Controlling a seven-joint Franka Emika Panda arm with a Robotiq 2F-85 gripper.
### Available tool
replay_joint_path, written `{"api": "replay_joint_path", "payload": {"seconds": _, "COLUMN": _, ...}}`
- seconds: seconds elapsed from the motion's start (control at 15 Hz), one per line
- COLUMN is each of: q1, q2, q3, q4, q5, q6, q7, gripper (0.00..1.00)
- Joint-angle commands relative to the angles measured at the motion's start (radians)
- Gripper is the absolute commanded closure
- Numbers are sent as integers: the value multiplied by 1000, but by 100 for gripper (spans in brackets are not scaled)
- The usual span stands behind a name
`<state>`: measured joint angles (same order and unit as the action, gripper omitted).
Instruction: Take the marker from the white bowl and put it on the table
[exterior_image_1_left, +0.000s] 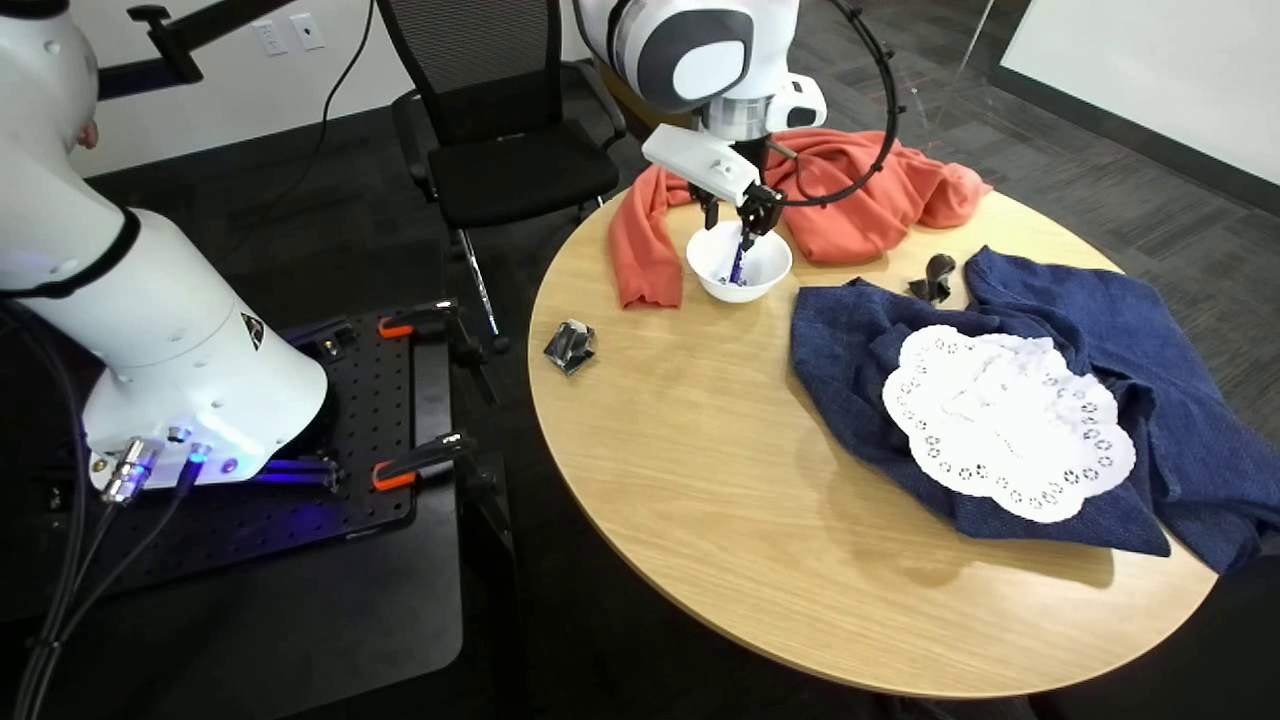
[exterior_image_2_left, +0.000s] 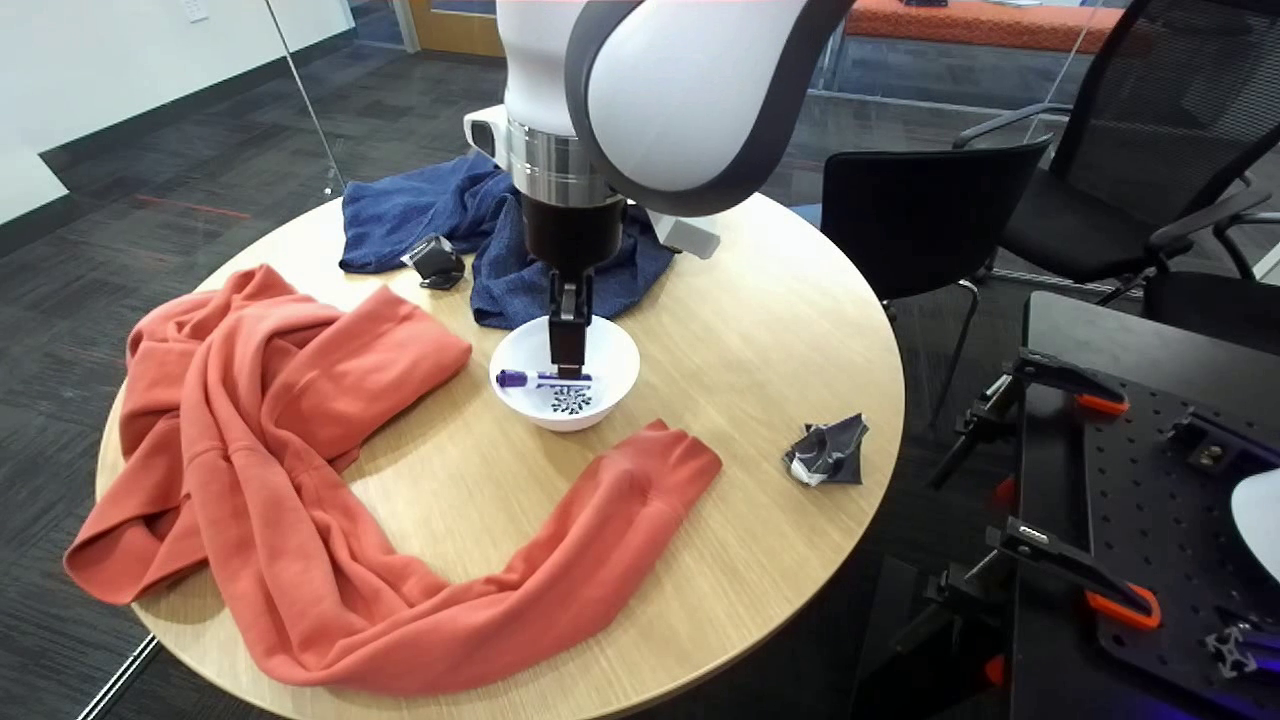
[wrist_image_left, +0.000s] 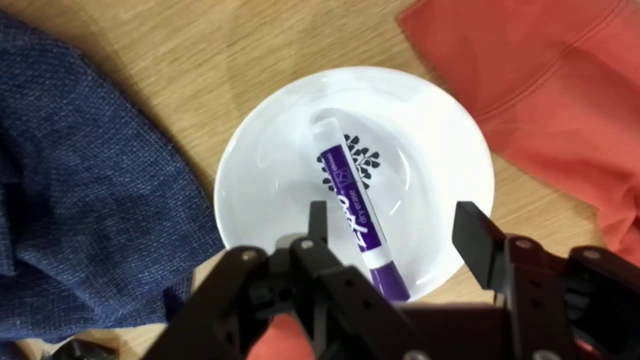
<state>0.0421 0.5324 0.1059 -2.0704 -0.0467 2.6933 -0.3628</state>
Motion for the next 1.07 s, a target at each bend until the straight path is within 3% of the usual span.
{"api": "replay_joint_path", "payload": {"seconds": 0.0, "q1": 2, "q2": 37, "q3": -1, "q4": 43, "q5": -27, "q6": 0, "q7": 37, "gripper": 33}}
{"api": "replay_joint_path", "payload": {"seconds": 0.2, "q1": 0, "q2": 70, "q3": 0, "q4": 76, "q5": -25, "q6": -6, "q7": 36, "gripper": 29}}
{"api": "replay_joint_path", "payload": {"seconds": 0.93, "q1": 1, "q2": 190, "q3": 0, "q4": 197, "q5": -27, "q6": -20, "q7": 38, "gripper": 32}}
{"api": "replay_joint_path", "payload": {"seconds": 1.0, "q1": 2, "q2": 199, "q3": 0, "q4": 208, "q5": -27, "q6": -21, "q7": 38, "gripper": 39}}
